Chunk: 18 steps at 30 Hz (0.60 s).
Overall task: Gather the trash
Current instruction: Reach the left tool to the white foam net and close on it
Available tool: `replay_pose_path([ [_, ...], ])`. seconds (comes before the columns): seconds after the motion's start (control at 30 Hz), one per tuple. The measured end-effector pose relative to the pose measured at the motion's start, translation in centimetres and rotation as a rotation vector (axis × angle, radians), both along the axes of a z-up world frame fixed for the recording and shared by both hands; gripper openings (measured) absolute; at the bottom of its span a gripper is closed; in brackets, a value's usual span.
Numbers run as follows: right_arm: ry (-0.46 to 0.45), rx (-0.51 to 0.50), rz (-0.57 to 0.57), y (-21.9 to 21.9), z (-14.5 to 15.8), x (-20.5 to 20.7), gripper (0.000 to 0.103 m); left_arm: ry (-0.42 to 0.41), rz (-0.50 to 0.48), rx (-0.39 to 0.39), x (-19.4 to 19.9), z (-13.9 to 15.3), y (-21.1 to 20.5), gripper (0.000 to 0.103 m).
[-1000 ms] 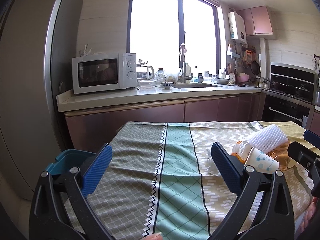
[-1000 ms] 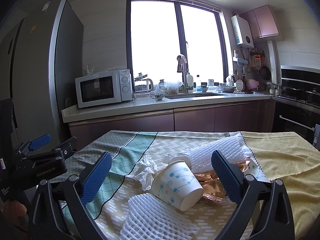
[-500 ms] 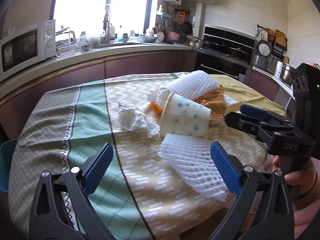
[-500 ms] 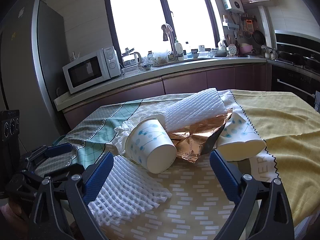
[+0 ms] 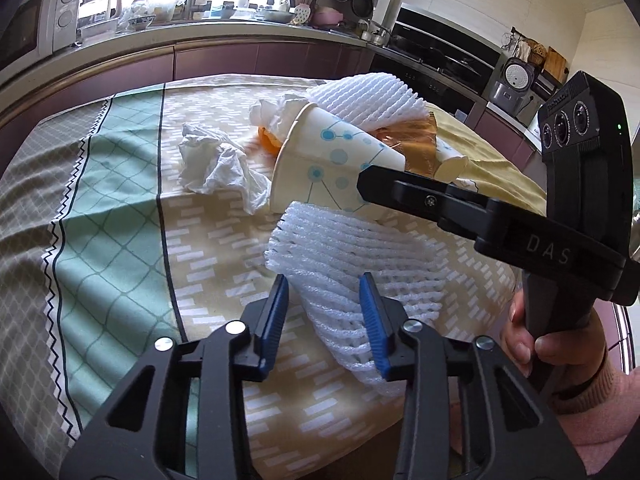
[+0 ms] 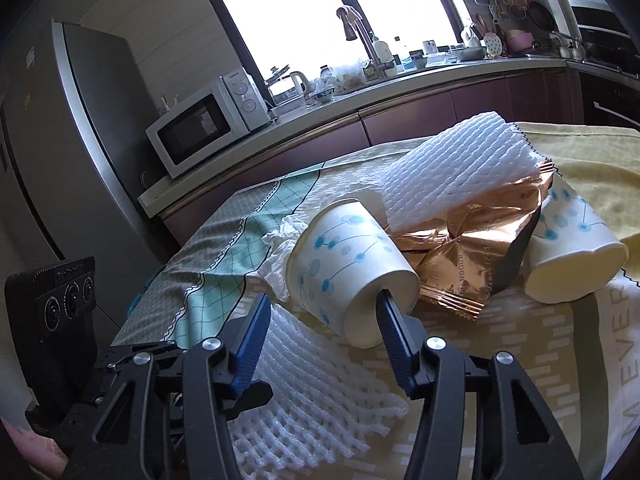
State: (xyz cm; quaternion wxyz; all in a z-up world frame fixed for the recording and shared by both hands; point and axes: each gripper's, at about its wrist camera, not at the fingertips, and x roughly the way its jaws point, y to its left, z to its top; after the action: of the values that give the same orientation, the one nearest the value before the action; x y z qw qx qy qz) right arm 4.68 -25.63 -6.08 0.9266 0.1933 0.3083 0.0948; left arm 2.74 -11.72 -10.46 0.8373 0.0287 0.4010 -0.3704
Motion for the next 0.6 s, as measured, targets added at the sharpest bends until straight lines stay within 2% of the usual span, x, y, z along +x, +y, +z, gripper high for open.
replay_pose_path([
  [0.03, 0.006, 0.015, -0.002, -0.3, -0.2, 0.0, 0.034, 0.005, -0.003, -0.003, 0.1, 0.0, 0.0, 0.022],
  [0.1, 0.015, 0.047, -0.005, -0.7, -0.6, 0.0, 0.019, 0.013, -0.010, -0.015, 0.2, 0.1, 0.0, 0.017],
  [0.13, 0.015, 0.062, -0.006, -0.8, -0.7, 0.0, 0.017, 0.011, -0.011, -0.018, 0.1, 0.3, 0.2, 0.015],
  [0.2, 0.008, 0.090, -0.002, -1.1, -0.8, -0.1, 0.006, 0.002, -0.011, -0.027, 0.1, 0.6, 0.6, 0.013],
  [0.6, -0.106, 0.097, 0.012, -1.4, 3.1, -1.7, 0.001, -0.068, 0.043, -0.096, -0.4, 4.1, 4.9, 0.012],
])
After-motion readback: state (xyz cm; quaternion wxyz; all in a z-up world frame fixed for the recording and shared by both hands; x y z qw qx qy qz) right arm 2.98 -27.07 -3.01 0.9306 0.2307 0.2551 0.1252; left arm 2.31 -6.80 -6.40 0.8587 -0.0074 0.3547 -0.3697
